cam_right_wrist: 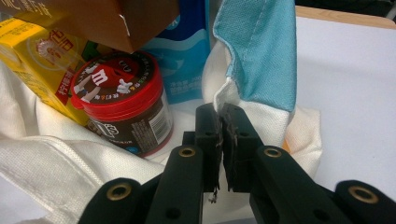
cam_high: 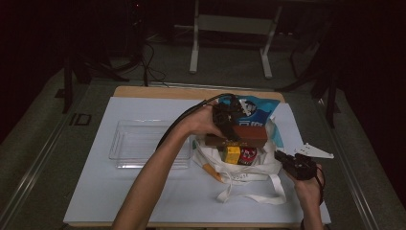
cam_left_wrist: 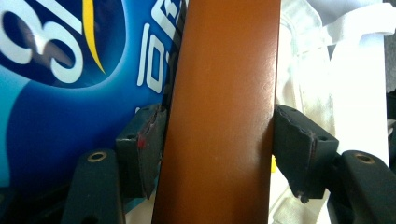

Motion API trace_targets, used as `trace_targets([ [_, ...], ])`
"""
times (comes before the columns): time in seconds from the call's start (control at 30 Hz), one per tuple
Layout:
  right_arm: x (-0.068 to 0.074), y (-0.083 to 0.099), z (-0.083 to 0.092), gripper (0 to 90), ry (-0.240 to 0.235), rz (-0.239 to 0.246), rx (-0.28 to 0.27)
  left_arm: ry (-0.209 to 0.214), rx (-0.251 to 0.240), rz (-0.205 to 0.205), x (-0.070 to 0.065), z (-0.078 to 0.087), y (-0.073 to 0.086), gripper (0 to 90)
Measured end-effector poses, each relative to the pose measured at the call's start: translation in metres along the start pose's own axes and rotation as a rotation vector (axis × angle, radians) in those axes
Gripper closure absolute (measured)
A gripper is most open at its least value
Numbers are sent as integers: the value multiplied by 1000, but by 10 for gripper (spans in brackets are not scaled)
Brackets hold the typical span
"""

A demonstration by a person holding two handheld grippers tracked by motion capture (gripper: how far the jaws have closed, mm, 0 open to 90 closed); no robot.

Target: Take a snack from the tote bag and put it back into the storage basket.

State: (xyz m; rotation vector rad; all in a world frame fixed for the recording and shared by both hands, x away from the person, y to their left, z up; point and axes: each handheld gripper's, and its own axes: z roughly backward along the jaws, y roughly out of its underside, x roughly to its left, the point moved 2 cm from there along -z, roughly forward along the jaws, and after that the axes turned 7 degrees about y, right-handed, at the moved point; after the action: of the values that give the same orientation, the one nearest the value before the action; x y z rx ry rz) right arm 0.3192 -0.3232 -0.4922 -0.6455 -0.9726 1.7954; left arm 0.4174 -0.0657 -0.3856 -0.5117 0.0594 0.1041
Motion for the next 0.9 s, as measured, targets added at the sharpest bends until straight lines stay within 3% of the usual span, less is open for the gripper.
trace_targets([
  [0.43,0,1,-1,853,1,2,1,9,46,-15,1,-7,-2,397],
  [0.63,0,1,-1,853,-2,2,1,-10,39,-59,-2,-5,-2,424],
  [0.9,0,1,-1,853,-2,1,2,-2,42,-84,-8,-2,0,429],
])
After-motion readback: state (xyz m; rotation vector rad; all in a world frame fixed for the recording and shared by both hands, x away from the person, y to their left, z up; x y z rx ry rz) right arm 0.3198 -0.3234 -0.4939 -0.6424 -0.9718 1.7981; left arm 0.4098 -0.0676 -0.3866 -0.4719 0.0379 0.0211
